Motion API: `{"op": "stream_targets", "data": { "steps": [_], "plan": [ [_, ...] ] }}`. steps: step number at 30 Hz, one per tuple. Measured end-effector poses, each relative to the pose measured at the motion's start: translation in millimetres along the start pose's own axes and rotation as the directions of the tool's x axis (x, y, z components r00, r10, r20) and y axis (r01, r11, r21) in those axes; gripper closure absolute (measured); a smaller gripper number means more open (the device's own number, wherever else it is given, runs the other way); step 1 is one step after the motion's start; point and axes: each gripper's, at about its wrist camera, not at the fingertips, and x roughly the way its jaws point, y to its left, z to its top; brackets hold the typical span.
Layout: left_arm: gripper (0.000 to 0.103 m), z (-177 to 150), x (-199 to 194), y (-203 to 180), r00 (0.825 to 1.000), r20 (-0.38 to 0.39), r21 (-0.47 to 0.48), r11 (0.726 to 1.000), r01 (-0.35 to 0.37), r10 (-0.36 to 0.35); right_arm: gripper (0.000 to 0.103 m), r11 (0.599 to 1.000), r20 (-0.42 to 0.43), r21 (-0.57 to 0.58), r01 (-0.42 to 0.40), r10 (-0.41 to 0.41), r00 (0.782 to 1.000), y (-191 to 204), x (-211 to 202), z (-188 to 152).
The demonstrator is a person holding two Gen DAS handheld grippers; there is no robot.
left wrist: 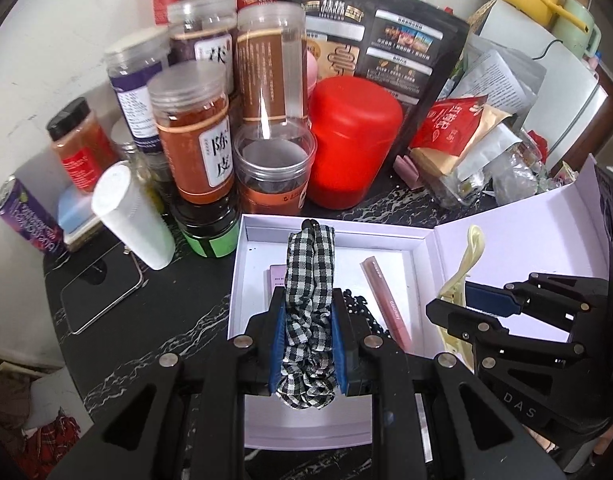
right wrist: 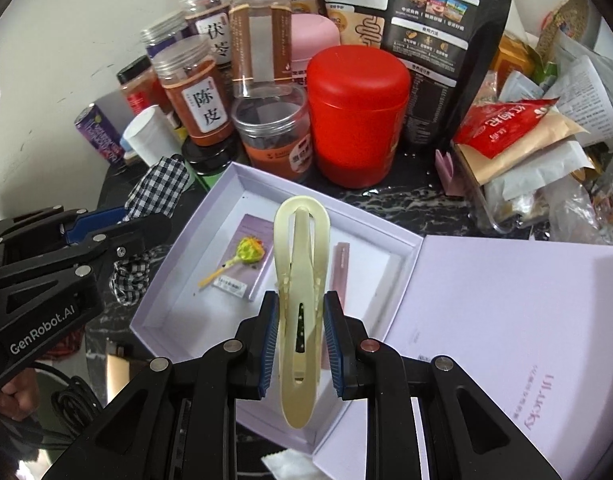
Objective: Organize rigid objects
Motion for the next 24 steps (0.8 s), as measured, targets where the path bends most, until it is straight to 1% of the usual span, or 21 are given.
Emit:
{"op": "stream_targets", "data": {
  "steps": [5, 10, 14, 19, 24],
  "plan": [
    [0.083, 1, 25, 5, 0.999, -0.030, 0.011, 1.000, 0.023, -0.023, 0.080, 1.000, -0.019, 0.011, 0.012, -0.012, 1.000, -4, 20, 9],
    [0.083, -1, 48, 9, 0.997, -0.072, 0.002, 0.999, 0.042, -0.042, 0.080, 0.999, -0.070, 0.020, 0.025, -0.023, 0.997, -7, 46, 12],
    [0.083, -2, 61, 7, 0.995, -0.093, 0.010, 0.999, 0.045, -0.044, 0.081, 0.999, -0.095, 0.033, 0.029, -0.026, 0.995, -8, 62, 11],
    [0.083, -5, 77, 4, 0.991, -0.122, 0.017, 0.999, 0.048, -0.046, 0.081, 0.998, -0.119, 0.027, 0.052, -0.048, 0.992, -8, 76, 10],
    [0.083, -8, 85, 4, 0.989, -0.141, 0.017, 0.998, 0.053, -0.050, 0.081, 0.998, -0.134, 0.028, 0.062, -0.058, 0.989, -8, 82, 8]
  ]
}}
